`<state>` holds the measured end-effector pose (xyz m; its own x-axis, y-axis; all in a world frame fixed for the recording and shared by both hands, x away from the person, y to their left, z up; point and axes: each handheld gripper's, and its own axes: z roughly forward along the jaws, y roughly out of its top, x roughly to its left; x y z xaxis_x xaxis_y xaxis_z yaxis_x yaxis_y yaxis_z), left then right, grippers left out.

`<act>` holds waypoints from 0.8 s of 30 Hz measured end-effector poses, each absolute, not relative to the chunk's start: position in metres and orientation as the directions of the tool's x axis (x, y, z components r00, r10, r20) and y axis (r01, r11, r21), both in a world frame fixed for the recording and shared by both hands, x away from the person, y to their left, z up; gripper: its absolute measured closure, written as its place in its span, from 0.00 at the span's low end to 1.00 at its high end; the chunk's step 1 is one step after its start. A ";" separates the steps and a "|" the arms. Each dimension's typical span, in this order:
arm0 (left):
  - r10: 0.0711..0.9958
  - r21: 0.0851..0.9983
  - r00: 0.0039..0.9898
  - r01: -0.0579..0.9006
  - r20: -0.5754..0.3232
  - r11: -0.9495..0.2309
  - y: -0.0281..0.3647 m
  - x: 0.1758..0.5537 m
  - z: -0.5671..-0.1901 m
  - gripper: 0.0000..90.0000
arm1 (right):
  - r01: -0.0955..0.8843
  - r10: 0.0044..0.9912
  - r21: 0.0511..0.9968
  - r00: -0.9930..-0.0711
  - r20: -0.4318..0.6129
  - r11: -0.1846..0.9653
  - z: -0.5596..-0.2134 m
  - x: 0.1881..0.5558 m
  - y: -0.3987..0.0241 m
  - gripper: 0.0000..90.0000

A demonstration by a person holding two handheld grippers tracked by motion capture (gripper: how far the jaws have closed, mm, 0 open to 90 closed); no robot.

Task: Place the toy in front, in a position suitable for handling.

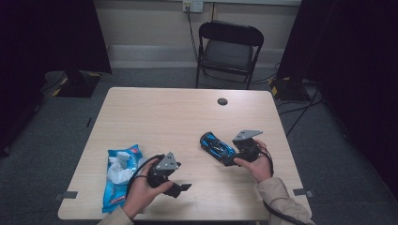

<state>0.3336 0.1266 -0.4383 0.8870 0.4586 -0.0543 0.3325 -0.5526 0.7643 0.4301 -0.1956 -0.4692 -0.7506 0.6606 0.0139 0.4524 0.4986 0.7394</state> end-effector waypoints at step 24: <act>0.557 0.767 0.830 0.373 -0.024 -0.522 0.211 0.305 -0.397 0.17 | 0.468 0.644 0.696 -0.765 0.012 0.544 -0.501 0.384 -0.227 0.16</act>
